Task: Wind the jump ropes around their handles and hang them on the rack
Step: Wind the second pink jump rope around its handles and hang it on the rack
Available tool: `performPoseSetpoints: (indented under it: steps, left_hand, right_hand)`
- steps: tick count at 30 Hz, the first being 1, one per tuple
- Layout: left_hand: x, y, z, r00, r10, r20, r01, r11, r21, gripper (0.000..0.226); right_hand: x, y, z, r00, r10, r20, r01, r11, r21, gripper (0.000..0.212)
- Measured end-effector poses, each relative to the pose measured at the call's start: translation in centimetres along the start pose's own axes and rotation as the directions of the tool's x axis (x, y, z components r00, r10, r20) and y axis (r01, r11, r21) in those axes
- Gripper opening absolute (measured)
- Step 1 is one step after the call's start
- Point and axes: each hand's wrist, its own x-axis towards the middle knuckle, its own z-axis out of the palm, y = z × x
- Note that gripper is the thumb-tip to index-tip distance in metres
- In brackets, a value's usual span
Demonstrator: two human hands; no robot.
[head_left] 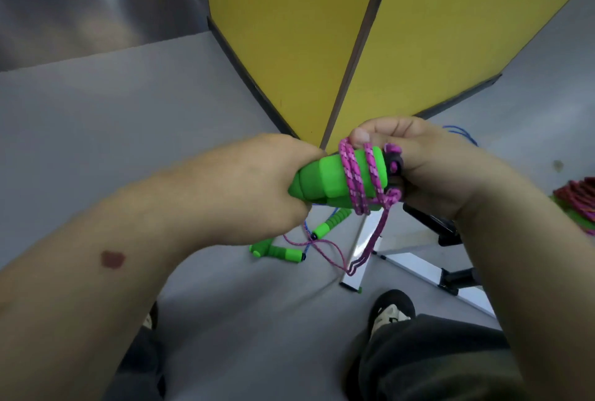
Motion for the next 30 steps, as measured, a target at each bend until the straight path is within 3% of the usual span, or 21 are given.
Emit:
performPoseSetpoints:
  steps: [3,8,11,15,17,22,30]
  left_hand:
    - [-0.3,0.3,-1.0,0.998,-0.015,-0.064,0.000,0.972,-0.234,0.015]
    - [-0.1,-0.1,-1.4,0.963,-0.204,-0.176,0.083,0.845,-0.528,0.034]
    - [-0.1,-0.2,-1.5,0.951,-0.260,-0.168,0.093,0.758,-0.646,0.037]
    - [-0.3,-0.4,-1.6,0.959,-0.282,-0.017,0.194,0.701,-0.686,0.044]
    - [-0.2,-0.5,-1.6,0.955,-0.297,0.016,0.223,0.678,-0.701,0.049]
    - [0.2,-0.5,-1.4,0.960,-0.280,-0.013,0.210,0.751,-0.625,0.032]
    - [-0.1,-0.4,-1.5,0.986,-0.164,0.027,0.157,0.872,-0.463,0.020]
  right_hand:
    - [0.2,0.3,0.1,0.995,0.079,-0.061,-0.078,0.997,0.007,0.016]
    - [0.0,0.1,0.2,0.989,0.145,-0.041,-0.149,0.979,-0.141,0.025]
    - [-0.3,-0.6,0.4,0.986,0.162,-0.039,-0.166,0.945,-0.281,0.034]
    - [-0.8,-1.7,0.7,0.984,0.124,-0.132,-0.176,0.818,-0.548,0.039]
    - [-1.2,-2.3,0.7,0.987,0.075,-0.142,-0.144,0.799,-0.584,0.039]
    - [-2.3,-3.9,0.2,0.996,-0.045,-0.079,-0.009,0.818,-0.575,0.023]
    - [-2.9,-4.4,0.0,0.990,-0.139,0.019,0.135,0.911,-0.389,0.029]
